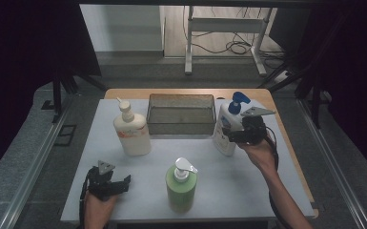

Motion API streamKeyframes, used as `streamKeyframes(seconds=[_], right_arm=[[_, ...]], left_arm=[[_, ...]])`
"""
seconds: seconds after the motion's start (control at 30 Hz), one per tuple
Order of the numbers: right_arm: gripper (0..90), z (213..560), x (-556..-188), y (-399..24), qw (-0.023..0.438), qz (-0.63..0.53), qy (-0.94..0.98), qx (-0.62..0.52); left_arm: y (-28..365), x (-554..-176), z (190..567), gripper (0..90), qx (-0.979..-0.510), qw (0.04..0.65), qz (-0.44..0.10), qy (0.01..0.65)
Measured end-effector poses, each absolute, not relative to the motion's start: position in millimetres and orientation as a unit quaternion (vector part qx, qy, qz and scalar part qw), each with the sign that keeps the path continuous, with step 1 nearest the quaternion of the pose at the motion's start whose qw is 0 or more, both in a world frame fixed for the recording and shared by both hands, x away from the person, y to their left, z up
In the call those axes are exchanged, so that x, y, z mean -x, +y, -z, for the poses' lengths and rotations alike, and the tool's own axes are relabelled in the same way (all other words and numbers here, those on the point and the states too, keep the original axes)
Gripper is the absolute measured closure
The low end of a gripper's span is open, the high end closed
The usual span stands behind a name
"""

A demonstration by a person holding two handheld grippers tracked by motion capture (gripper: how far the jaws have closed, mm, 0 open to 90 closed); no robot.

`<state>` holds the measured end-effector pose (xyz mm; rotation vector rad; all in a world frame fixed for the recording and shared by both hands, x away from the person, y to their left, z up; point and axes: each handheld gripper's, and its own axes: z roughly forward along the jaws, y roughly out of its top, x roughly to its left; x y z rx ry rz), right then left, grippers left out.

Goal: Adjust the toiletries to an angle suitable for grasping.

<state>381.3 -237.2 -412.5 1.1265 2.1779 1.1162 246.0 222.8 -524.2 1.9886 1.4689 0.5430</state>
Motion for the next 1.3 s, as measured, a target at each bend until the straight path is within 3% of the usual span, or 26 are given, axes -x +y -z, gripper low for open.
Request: streamKeyframes(seconds=[0.33,0.67,1.3], right_arm=[[22.1,416,-388,-234,0.218,-0.410,0.782,-0.416],[35.6,416,-389,-227,0.224,-0.401,0.796,-0.394],[37.6,405,-381,-229,0.217,-0.394,0.808,-0.382]], left_arm=[[223,-246,524,11.3,-0.749,0.301,-0.205,0.554],[223,-246,524,11.2,-0.749,0.300,-0.205,0.553],[223,-246,524,11.2,-0.749,0.301,-0.205,0.554]])
